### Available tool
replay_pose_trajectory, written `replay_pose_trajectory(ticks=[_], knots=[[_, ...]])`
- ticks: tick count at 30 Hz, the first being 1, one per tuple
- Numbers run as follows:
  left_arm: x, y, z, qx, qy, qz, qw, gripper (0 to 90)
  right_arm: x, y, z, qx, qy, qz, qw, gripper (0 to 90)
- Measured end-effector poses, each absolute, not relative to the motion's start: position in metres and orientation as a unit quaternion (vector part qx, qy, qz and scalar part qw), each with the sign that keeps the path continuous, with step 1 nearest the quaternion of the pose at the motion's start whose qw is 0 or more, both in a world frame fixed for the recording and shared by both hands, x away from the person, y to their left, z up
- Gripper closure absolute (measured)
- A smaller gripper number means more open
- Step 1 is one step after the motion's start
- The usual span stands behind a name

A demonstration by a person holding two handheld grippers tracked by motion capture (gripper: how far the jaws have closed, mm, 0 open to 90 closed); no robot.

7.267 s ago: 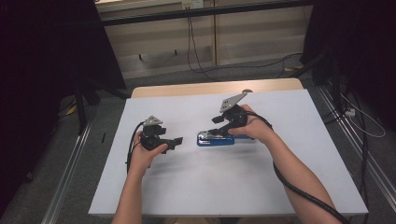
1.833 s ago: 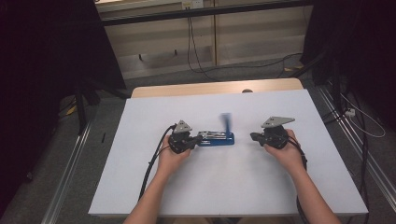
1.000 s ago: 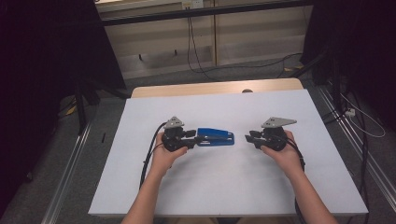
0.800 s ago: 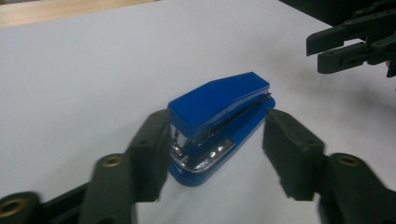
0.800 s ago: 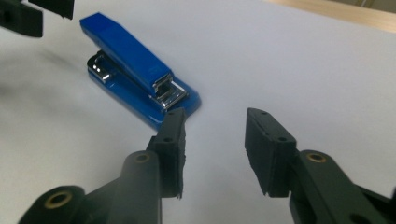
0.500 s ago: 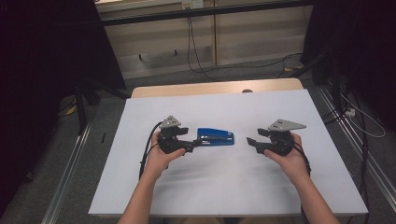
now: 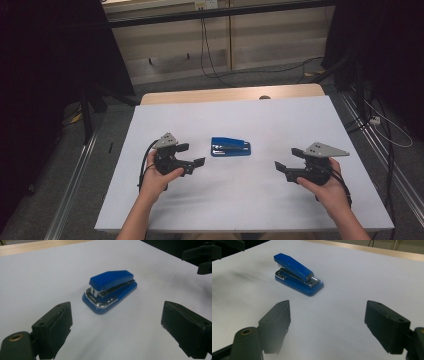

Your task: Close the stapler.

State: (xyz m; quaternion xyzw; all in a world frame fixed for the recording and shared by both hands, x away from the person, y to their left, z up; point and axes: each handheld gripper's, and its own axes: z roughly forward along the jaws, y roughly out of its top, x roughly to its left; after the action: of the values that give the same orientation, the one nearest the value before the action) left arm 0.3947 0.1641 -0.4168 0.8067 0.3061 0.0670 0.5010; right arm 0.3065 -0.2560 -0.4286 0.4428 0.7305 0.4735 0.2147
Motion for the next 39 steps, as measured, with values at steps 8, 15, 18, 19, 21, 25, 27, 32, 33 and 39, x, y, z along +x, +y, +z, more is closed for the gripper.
replay_pose_trajectory(ticks=[8, 15, 18, 19, 21, 25, 27, 32, 33, 39], knots=[[0.384, 0.181, -0.419, 0.805, 0.31, 0.074, 0.5, 9.5, 0.297, -0.261, -0.432, 0.442, 0.733, 0.473, 0.211, 19.1], [0.372, 0.197, -0.422, 0.805, 0.316, 0.08, 0.495, 9.6, 0.288, -0.262, -0.436, 0.434, 0.741, 0.469, 0.207, 18.5], [0.369, 0.204, -0.424, 0.809, 0.317, 0.086, 0.487, 9.6, 0.285, -0.262, -0.437, 0.431, 0.744, 0.467, 0.206, 18.1], [0.368, 0.206, -0.425, 0.808, 0.319, 0.087, 0.487, 9.6, 0.284, -0.263, -0.437, 0.43, 0.745, 0.466, 0.205, 18.1], [0.366, 0.21, -0.426, 0.807, 0.321, 0.089, 0.487, 9.6, 0.282, -0.264, -0.438, 0.429, 0.748, 0.463, 0.206, 18.1], [0.361, 0.219, -0.428, 0.808, 0.322, 0.09, 0.485, 9.6, 0.279, -0.266, -0.441, 0.427, 0.753, 0.458, 0.202, 17.7], [0.358, 0.223, -0.429, 0.81, 0.321, 0.093, 0.482, 9.6, 0.278, -0.268, -0.442, 0.427, 0.754, 0.457, 0.2, 17.6], [0.352, 0.234, -0.431, 0.811, 0.324, 0.099, 0.477, 9.6, 0.275, -0.271, -0.443, 0.431, 0.752, 0.457, 0.2, 17.1], [0.351, 0.235, -0.432, 0.81, 0.324, 0.098, 0.478, 9.6, 0.275, -0.272, -0.443, 0.431, 0.752, 0.457, 0.2, 17.1], [0.346, 0.246, -0.434, 0.804, 0.332, 0.101, 0.482, 9.5, 0.273, -0.271, -0.443, 0.426, 0.755, 0.456, 0.202, 16.4]])
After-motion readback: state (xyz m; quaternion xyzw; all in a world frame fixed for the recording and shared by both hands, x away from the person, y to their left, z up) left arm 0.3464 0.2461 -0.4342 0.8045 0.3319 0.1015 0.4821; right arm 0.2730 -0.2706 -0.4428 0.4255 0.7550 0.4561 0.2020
